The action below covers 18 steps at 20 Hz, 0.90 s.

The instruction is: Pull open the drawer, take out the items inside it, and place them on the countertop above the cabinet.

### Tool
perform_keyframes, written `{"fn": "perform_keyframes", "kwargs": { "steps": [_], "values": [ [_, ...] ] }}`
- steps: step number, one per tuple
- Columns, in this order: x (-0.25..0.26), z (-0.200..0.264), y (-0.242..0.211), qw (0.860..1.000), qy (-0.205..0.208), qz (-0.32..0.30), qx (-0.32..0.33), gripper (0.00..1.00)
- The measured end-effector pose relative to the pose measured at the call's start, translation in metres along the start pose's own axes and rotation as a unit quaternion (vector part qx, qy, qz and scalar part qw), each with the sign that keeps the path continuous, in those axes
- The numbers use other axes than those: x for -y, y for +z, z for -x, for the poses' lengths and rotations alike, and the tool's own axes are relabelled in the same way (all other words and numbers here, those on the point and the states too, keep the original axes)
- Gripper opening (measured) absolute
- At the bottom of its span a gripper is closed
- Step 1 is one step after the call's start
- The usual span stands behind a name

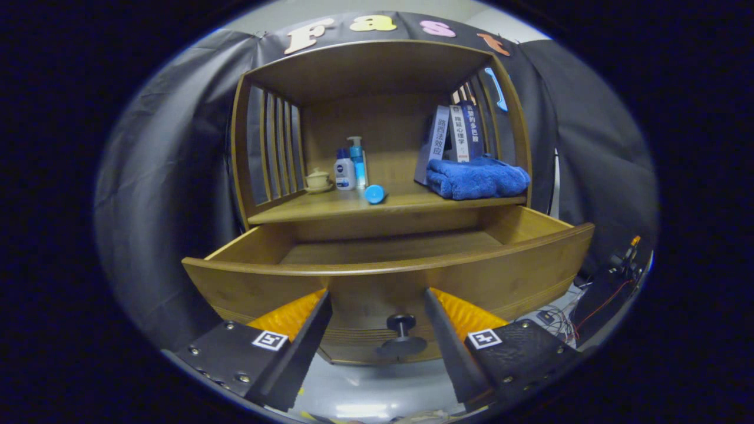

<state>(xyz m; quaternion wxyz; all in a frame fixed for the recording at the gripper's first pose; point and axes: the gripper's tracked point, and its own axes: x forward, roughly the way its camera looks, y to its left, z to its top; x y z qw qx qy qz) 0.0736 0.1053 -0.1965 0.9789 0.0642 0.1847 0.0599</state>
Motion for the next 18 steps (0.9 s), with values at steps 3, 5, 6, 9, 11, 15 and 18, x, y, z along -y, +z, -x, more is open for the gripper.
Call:
{"fn": "perform_keyframes", "kwargs": {
  "steps": [3, 5, 6, 9, 11, 15, 18],
  "values": [
    [0.0, -0.003, 0.003, 1.0, -0.002, 0.005, 0.003, 0.95],
    [-0.001, -0.012, 0.004, 1.0, -0.003, 0.004, 0.0, 0.95],
    [-0.001, -0.016, 0.006, 1.0, -0.003, 0.003, -0.002, 0.95],
    [-0.003, -0.029, 0.009, 1.0, -0.004, 0.005, -0.006, 0.95],
    [-0.003, -0.037, 0.011, 1.0, -0.004, 0.005, -0.006, 0.95],
    [-0.004, -0.055, 0.015, 1.0, -0.006, 0.008, -0.011, 0.95],
    [-0.003, -0.064, 0.018, 1.0, -0.007, 0.008, -0.009, 0.95]
  ]
}}
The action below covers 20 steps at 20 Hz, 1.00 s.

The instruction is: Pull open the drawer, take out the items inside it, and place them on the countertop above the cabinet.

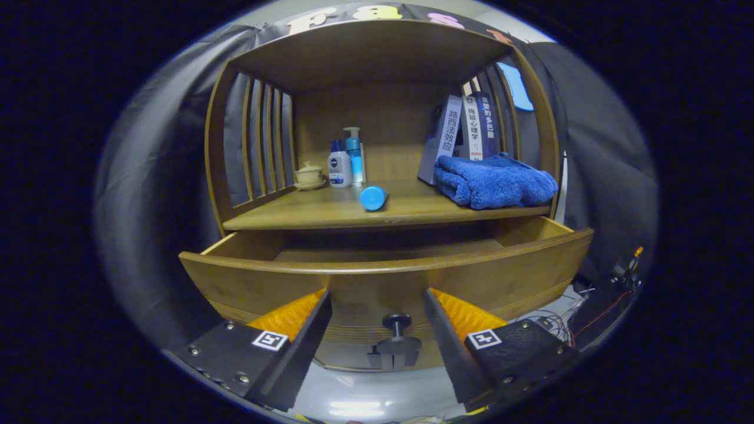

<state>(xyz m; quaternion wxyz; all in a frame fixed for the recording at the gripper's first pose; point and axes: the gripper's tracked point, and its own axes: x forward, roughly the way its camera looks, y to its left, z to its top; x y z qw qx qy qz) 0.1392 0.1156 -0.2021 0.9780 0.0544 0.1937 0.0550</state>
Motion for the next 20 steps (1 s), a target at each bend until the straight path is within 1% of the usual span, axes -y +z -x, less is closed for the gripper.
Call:
{"fn": "perform_keyframes", "kwargs": {
  "steps": [10, 20],
  "values": [
    [0.0, -0.045, 0.009, 1.0, -0.001, -0.007, -0.006, 0.95],
    [-0.001, -0.068, 0.016, 1.0, 0.002, -0.019, 0.001, 0.95]
  ]
}}
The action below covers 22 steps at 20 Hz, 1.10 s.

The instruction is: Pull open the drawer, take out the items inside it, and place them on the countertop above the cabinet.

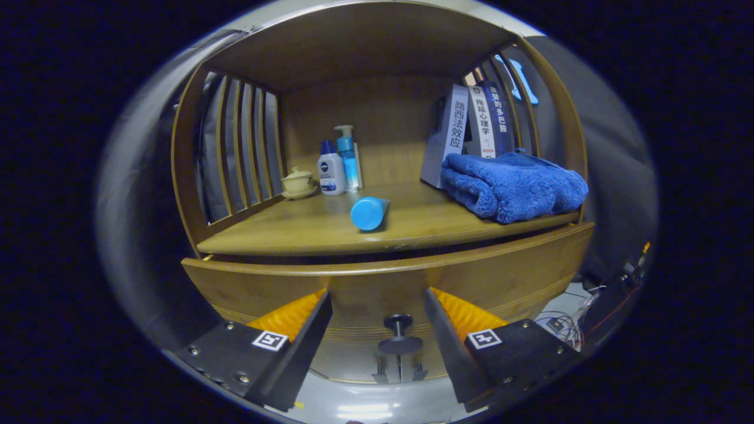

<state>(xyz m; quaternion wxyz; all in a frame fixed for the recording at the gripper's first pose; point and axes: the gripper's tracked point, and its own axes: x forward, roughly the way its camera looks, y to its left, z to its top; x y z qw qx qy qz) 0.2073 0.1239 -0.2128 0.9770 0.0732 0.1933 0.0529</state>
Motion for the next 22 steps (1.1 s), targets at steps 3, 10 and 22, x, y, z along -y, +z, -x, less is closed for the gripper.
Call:
{"fn": "perform_keyframes", "kwargs": {
  "steps": [3, 10, 22],
  "values": [
    [0.0, -0.005, 0.001, 1.0, 0.002, -0.005, 0.0, 0.95],
    [0.0, -0.013, 0.003, 1.0, 0.001, -0.004, 0.002, 0.96],
    [-0.008, -0.001, 0.018, 0.998, 0.039, 0.026, 0.03, 0.97]
  ]
}}
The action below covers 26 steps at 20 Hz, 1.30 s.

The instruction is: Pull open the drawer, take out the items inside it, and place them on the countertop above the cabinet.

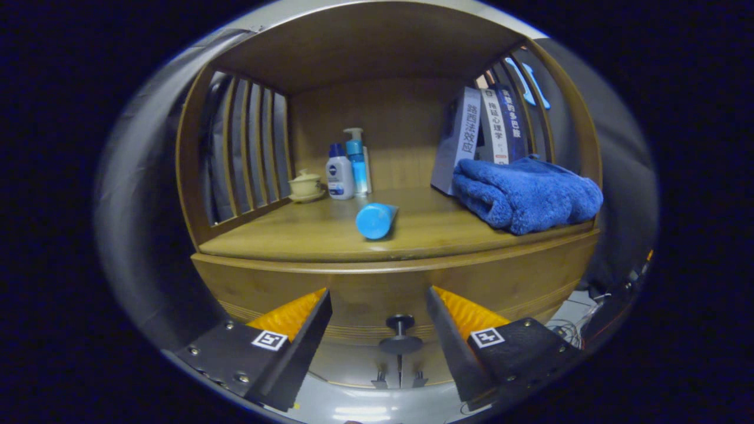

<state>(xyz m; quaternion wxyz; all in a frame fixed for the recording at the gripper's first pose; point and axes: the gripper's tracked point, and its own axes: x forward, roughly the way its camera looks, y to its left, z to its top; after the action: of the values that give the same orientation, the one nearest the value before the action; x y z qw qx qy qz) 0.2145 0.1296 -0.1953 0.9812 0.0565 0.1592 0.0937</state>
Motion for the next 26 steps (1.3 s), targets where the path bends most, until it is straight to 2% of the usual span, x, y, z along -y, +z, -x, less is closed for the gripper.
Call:
{"fn": "perform_keyframes", "kwargs": {
  "steps": [9, 11, 14, 16, 20, 26],
  "values": [
    [0.01, 0.081, 0.111, 0.992, -0.014, 0.053, 0.114, 0.98],
    [0.017, 0.102, 0.137, 0.987, -0.028, 0.057, 0.145, 0.92],
    [0.027, 0.138, 0.171, 0.98, -0.051, 0.065, 0.184, 0.92],
    [0.033, 0.159, 0.183, 0.977, -0.06, 0.064, 0.192, 0.92],
    [0.036, 0.189, 0.194, 0.977, -0.041, 0.059, 0.203, 0.92],
    [0.045, 0.223, 0.182, 0.979, -0.029, 0.08, 0.185, 0.85]
  ]
}}
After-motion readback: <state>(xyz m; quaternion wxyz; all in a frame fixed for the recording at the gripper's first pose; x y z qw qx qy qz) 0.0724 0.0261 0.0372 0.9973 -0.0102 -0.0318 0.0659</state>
